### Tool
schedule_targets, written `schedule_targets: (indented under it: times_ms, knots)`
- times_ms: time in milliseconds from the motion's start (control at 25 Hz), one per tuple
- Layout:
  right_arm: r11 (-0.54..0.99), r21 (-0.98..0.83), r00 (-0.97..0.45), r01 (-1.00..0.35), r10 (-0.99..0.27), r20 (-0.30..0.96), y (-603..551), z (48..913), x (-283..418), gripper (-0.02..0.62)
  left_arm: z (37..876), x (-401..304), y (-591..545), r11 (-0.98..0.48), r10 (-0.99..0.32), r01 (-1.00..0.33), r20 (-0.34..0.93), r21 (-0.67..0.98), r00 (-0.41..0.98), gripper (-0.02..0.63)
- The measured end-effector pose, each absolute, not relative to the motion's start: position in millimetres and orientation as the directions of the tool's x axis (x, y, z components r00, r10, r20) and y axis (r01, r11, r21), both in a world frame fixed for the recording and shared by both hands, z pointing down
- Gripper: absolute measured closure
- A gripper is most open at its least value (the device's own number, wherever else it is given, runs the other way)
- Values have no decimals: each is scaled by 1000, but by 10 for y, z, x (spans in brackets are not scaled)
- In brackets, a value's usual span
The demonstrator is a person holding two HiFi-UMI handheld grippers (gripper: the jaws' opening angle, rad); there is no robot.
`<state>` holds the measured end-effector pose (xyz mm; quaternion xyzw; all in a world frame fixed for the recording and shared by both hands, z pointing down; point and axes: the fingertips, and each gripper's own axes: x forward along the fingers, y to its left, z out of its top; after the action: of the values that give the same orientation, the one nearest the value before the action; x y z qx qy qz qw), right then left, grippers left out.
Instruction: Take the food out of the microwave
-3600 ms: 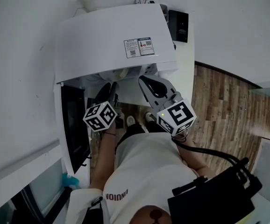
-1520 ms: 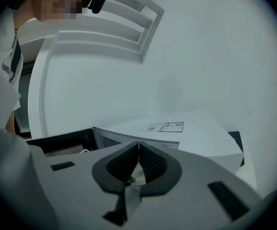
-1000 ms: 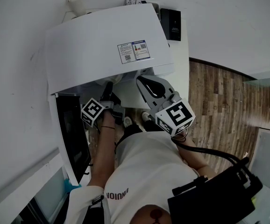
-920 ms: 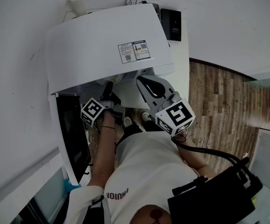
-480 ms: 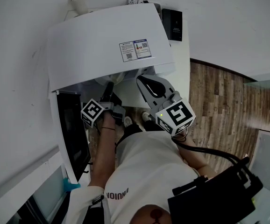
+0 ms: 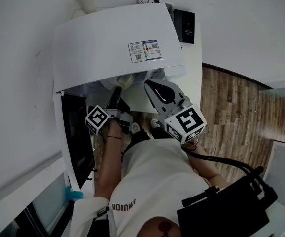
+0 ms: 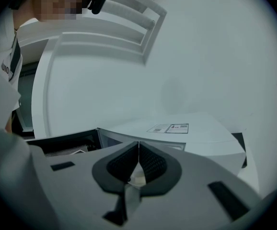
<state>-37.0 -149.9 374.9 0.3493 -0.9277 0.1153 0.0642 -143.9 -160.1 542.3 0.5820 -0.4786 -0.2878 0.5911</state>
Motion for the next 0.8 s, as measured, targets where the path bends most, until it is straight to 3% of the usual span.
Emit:
schedule_targets:
  times_ms: [800]
  knots:
    - [772, -161, -787, -615, -590, 183, -1355, 3728, -467, 572, 5189, -1380, -1348, 113, -904, -189, 180, 975, 387, 580]
